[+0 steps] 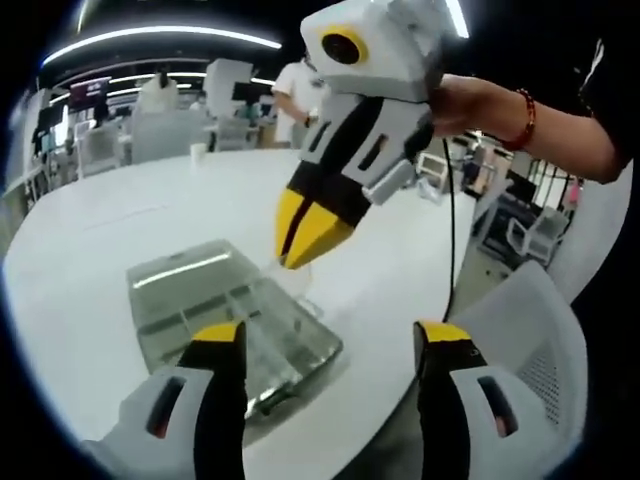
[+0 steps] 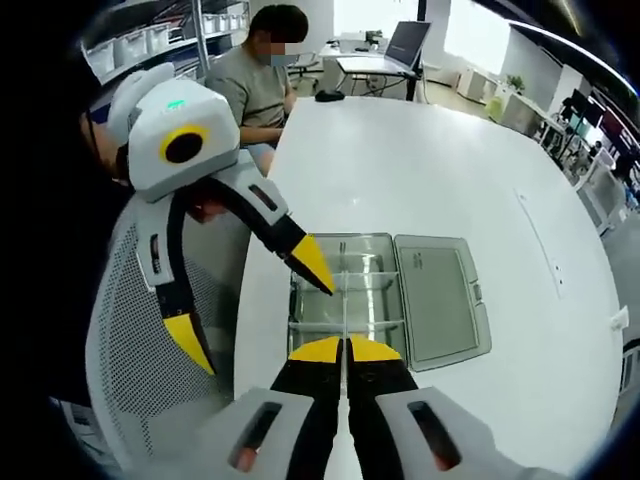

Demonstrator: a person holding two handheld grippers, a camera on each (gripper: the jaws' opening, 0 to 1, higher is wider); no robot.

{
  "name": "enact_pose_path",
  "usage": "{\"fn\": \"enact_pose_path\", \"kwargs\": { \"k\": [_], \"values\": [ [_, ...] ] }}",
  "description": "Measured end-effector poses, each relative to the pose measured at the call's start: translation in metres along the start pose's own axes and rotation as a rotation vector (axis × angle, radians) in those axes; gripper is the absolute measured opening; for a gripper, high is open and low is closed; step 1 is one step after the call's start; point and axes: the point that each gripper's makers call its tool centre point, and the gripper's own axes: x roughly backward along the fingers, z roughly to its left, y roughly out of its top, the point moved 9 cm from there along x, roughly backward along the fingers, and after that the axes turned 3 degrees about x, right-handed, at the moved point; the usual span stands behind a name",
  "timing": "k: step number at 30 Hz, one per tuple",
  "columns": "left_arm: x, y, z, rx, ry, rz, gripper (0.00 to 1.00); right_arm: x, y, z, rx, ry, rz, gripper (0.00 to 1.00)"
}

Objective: Insert the divider into the dual guide fixture by aligning both edges with the guide slots and pushing it downward to the bottom, including one-sided entry, uneven engagement, binding, and posture correction.

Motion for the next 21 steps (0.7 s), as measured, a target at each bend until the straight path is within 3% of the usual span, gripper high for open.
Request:
{"fn": "enact_pose_path", "kwargs": {
  "k": [21],
  "values": [
    [0.006, -0.002, 0.003, 0.027, 0.024, -0.002, 0.71, -0.016, -0.006, -0.005, 0.024, 0.013, 0.0, 0.0]
  ]
}}
